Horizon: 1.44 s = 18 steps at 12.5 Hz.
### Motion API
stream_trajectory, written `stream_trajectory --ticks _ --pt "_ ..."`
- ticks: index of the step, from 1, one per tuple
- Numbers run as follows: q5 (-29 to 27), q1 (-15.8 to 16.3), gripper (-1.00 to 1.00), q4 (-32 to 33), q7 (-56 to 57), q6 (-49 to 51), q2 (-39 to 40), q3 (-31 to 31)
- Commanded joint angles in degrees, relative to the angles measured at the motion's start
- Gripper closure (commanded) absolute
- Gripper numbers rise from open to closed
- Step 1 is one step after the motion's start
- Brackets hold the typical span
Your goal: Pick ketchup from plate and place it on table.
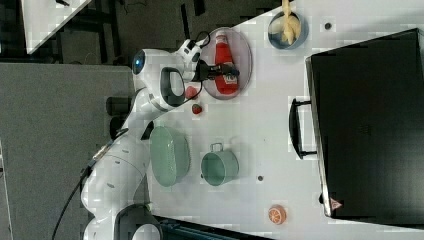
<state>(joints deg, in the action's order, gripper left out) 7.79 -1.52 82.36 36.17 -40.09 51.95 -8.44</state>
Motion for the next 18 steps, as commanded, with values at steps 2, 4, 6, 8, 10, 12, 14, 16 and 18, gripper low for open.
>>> stream_trajectory --ticks 2,4,6,8,10,12,14,16,18 --pt "-3.6 -1.8 -0.15 -1.3 1.3 10.1 -12.7 -0.1" --pt "-4.0 -2.9 -0.15 -0.4 1.2 13.1 -17.2 0.1" --pt "-4.0 -4.3 -0.15 1.8 0.7 14.7 -22.0 0.5" --pt "-4.1 -5.8 -0.15 6.1 0.5 16.7 -27.2 0.8" --pt "-4.1 -7.1 -0.15 11.3 0.5 16.6 -32.1 0.8" --pt "-4.1 -8.1 -0.15 17.8 0.5 16.6 -36.5 0.9" --pt "-4.1 -9.0 -0.15 24.5 0.5 16.4 -40.0 1.1" --pt "-4.1 -9.3 -0.15 30.9 0.0 15.1 -42.2 1.7" --pt "-4.1 -9.4 -0.15 37.0 -1.2 8.7 -43.1 2.3"
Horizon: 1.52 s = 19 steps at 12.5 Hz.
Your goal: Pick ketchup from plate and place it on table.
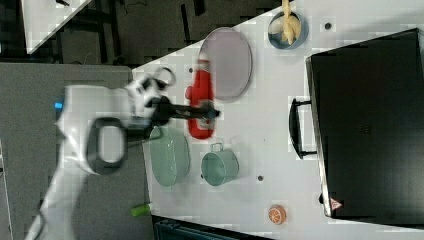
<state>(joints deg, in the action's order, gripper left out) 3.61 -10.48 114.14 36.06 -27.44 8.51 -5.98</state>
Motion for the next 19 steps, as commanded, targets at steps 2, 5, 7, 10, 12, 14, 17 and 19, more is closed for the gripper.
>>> stream_trajectory --ticks 2,5,7,10,12,14,17,19 --pt "0.0 -0.4 -0.15 11.3 -1.9 -13.0 0.6 -0.1" --pt "-0.1 -0.4 -0.15 18.6 -3.9 -24.0 2.7 -0.1" --pt "-0.3 -0.4 -0.15 20.4 -6.3 -28.3 5.4 -0.1" --pt "-0.8 -0.4 -0.43 20.4 -7.1 -30.4 8.2 -0.1" --pt "-1.0 -0.4 -0.86 20.0 -7.1 -31.0 7.9 -0.2" --pt "-1.0 -0.4 -1.00 18.0 -7.2 -30.9 6.6 -0.4" --pt "-1.1 -0.3 -1.00 11.8 -10.9 -26.6 3.9 -1.0" --pt "-1.1 -0.3 -1.00 6.3 -18.8 -19.2 2.5 -1.6"
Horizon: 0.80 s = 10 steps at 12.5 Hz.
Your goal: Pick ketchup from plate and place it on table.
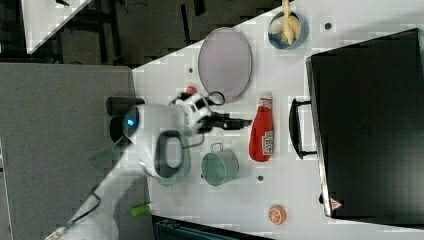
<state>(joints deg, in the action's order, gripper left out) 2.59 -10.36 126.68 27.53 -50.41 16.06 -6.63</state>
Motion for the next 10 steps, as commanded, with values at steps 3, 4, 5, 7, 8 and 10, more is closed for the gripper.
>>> stream_trajectory --ticks 3,4,5,7,8,10 --pt "0.0 -0.2 -1.00 -16.7 -22.0 15.0 -6.3 -2.2" --pt "0.0 0.0 -1.00 -20.4 -24.5 19.6 -6.4 -2.5" --pt "0.0 0.1 -1.00 -23.9 -25.6 24.1 -6.4 -2.8" --pt "0.0 0.3 -1.00 -30.7 -26.1 31.1 -6.4 -3.3" --pt "0.0 0.3 -1.00 -33.7 -26.1 34.7 -6.4 -3.3" --pt "0.0 0.3 -1.00 -38.6 -26.1 41.0 -6.4 -3.3"
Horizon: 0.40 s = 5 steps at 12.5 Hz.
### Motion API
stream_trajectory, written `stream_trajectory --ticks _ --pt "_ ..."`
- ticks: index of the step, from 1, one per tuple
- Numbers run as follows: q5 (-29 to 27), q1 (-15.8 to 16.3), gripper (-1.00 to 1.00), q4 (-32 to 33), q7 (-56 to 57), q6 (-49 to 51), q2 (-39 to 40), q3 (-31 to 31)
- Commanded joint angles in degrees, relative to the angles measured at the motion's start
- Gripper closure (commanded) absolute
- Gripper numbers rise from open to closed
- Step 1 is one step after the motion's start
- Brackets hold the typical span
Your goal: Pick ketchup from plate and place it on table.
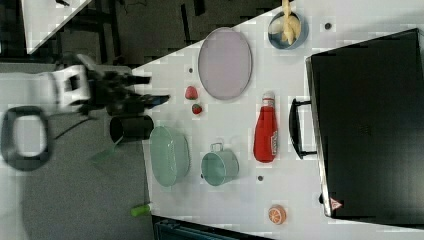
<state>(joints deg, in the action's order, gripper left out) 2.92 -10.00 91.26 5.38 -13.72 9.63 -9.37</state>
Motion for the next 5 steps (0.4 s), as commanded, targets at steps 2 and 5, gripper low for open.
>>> stream_trajectory --ticks 2,5 --pt "-0.2 -0.1 -1.00 -6.6 -3.9 9.8 0.0 -0.5" --pt "-0.2 -0.2 -1.00 -9.3 -3.9 15.1 0.0 -0.5"
